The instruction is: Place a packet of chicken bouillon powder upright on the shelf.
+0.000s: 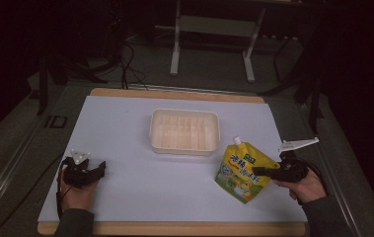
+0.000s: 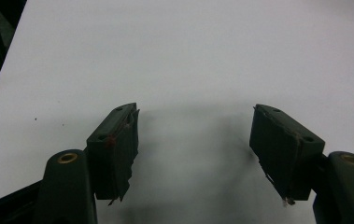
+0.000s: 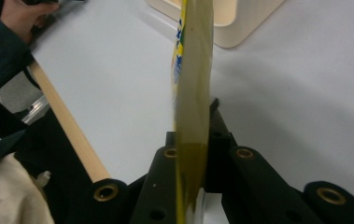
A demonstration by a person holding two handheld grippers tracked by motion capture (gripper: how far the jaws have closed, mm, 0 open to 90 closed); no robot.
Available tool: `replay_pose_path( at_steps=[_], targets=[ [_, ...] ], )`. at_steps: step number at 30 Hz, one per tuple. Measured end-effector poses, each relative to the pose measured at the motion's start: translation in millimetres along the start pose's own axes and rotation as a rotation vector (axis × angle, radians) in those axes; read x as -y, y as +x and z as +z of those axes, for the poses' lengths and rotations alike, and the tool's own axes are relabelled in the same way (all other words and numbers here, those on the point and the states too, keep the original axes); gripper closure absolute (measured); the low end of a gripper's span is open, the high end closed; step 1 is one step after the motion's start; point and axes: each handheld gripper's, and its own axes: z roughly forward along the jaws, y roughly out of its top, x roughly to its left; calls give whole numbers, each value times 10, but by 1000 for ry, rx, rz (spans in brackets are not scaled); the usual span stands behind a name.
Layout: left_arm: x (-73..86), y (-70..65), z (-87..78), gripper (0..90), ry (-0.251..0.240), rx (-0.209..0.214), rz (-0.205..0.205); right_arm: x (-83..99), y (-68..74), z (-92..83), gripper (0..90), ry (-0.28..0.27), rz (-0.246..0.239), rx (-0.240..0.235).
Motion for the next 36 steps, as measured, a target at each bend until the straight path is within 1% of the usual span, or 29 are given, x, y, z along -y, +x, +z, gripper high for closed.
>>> replay_pose_path(
  at_steps=[4, 5, 7, 9, 13, 18, 21, 22, 26, 28, 29, 32, 35, 36],
  targets=[
    [0, 0, 0, 323, 1, 0, 0, 10, 47, -1, 898, -2, 23, -8],
    [0, 0, 0, 323, 1, -1, 0, 10, 63, 0, 898, -2, 42, -23],
    [0, 0, 0, 322, 0, -1, 0, 7, 83, 6, 899, -5, 65, -47],
    [0, 0, 0, 323, 0, 0, 0, 6, 92, 9, 900, -9, 70, -56],
    [0, 3, -2, 322, 1, 0, 0, 2, 111, 35, 900, -48, 79, -96],
    [0, 1, -2, 322, 0, -1, -1, 10, 116, 47, 900, -97, 85, -121],
    [0, 1, -2, 322, -1, -1, -1, 10, 120, 46, 900, -112, 91, -129],
    [0, 0, -2, 322, -1, -2, -1, 3, 131, 39, 900, -153, 102, -137],
    [1, 3, -5, 322, -1, -3, -1, -8, 138, 34, 900, -192, 110, -139],
    [1, 3, -5, 321, -3, -2, -2, -11, 142, 36, 900, -199, 108, -137],
    [2, 2, -6, 322, -5, -2, -3, -15, 150, 40, 900, -216, 114, -137],
    [2, 2, -6, 321, -6, -1, -5, -23, 158, 46, 900, -230, 114, -137],
    [3, 2, -8, 321, -8, -2, -6, -41, 173, 64, 900, -255, 117, -133],
    [3, 2, -8, 321, -8, -2, -6, -41, 173, 64, 900, -255, 117, -133]
  ],
)
